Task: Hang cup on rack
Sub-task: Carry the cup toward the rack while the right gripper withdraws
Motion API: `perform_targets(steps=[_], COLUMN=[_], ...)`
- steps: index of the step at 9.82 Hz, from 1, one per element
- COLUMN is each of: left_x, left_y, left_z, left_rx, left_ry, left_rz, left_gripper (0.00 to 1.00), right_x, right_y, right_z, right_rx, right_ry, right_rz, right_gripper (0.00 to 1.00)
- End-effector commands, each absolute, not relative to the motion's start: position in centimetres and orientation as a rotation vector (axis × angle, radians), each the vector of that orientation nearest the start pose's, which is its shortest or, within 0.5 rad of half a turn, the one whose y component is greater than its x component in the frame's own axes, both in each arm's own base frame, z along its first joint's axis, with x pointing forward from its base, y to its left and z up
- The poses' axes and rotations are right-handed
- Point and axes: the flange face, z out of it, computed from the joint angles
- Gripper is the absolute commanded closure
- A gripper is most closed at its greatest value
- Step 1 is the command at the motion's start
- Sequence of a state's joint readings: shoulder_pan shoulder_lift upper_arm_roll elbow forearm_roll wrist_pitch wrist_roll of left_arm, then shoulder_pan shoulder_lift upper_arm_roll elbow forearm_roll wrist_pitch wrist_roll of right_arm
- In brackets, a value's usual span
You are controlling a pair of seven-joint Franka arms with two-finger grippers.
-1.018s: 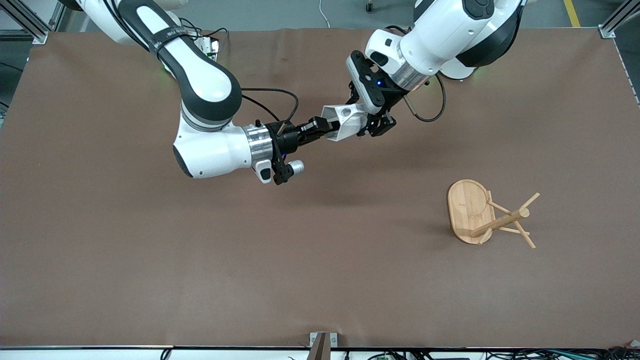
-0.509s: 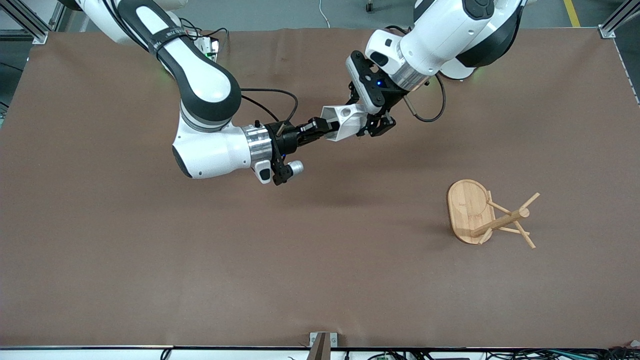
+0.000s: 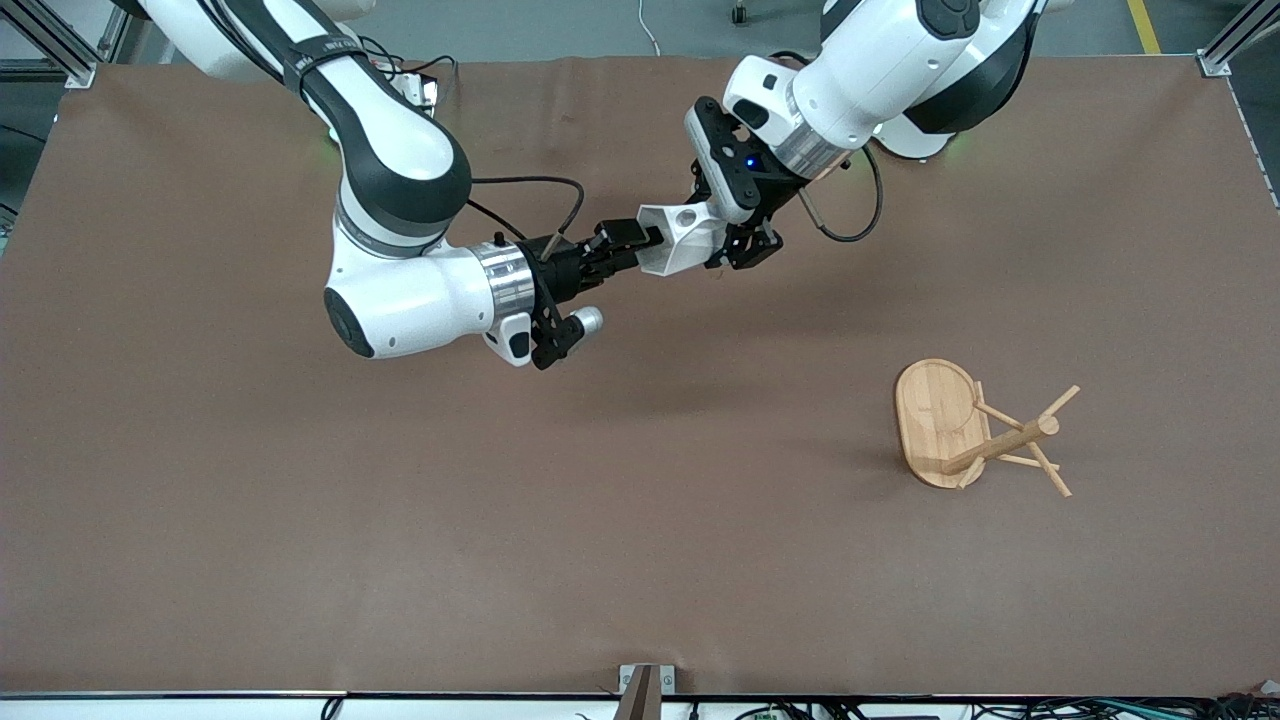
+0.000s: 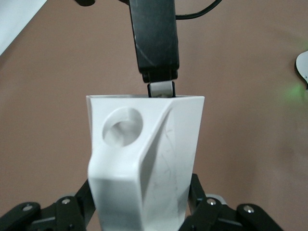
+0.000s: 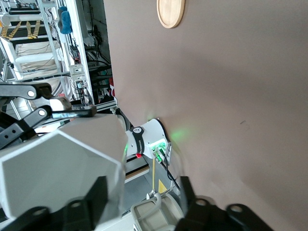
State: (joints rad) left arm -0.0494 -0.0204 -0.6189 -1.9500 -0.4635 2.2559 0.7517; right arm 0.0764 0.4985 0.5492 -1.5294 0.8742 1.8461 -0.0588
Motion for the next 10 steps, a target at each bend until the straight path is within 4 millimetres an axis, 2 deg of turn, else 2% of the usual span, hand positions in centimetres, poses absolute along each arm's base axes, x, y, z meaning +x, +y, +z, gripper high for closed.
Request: perform_targets(steps=[1,2,4,5,6,8,9,10], left_x=[46.2,46.8,48.7,49.5,50.3,53.6,55.1,56.0], left_y=[-35.6,-35.6,-33.4,-31.8,-30.7,-25.8,-23.2,-21.2], left_z=[50.2,50.2,50.5,50.2,50.8,52.6,53.8,55.0], left_rx=[-2.897,-2.917,-3.012,-3.126,-3.197,-3.335,-3.372,-3.384], left_ry=[1.918,1.906,1.767,1.593,1.442,1.106,0.985,0.856], left_rz=[-0.547,-0.552,-0.550,-0.479,-0.464,-0.420,-0.361,-0.314], left_gripper=[1.00,0.99,1.00,1.00,1.00,1.00,1.00,1.00], right_x=[57.0,58.7,61.5,62.2,62.6,63.6,64.5,65.2], right_y=[34.9,30.9,23.2,20.3,17.2,10.7,5.1,0.4], right_z=[44.1,44.6,44.1,43.7,43.1,41.9,41.9,43.1], right_rx=[-2.112,-2.136,-2.260,-2.389,-2.531,-2.850,-2.896,-2.934], right_ry=[-0.286,-0.240,-0.145,-0.157,-0.182,-0.328,-0.331,-0.481], right_rz=[0.474,0.459,0.402,0.369,0.349,0.321,0.291,0.231], right_gripper=[0.00,0.00,0.00,0.00,0.00,0.00,0.00,0.00])
